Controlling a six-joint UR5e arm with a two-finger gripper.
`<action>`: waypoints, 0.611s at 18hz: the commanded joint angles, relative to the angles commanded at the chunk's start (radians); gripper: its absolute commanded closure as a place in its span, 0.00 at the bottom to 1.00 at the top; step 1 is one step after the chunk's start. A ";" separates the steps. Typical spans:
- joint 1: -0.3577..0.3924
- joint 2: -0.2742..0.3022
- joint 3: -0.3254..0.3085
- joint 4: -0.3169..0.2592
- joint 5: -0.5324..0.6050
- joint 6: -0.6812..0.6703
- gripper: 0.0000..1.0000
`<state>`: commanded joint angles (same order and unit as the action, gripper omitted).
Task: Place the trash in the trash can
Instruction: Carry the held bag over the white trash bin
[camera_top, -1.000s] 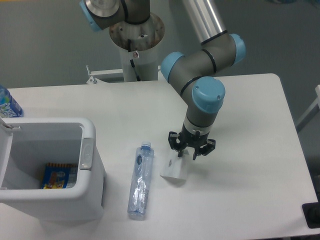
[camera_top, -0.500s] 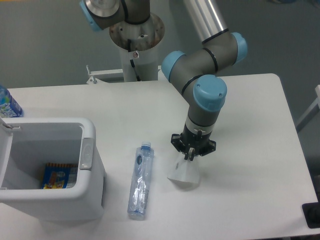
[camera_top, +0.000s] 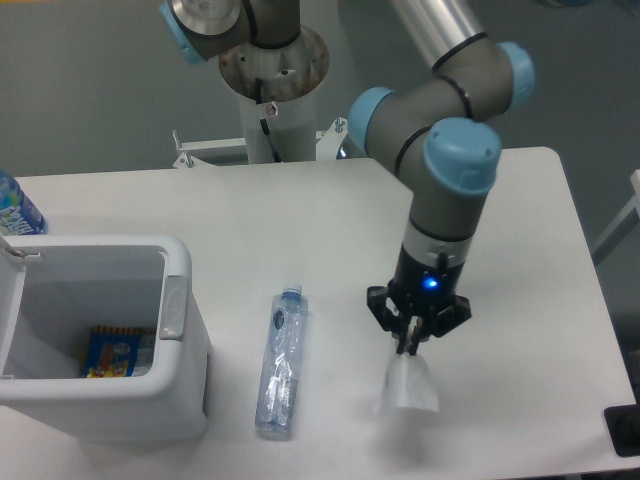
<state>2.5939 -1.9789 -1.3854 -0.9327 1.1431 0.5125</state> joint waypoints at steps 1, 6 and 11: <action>0.011 0.003 0.021 0.000 -0.029 -0.026 0.76; 0.058 0.009 0.112 0.000 -0.158 -0.147 0.76; 0.074 0.040 0.154 0.006 -0.195 -0.279 0.76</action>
<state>2.6676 -1.9391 -1.2318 -0.9265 0.9481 0.2334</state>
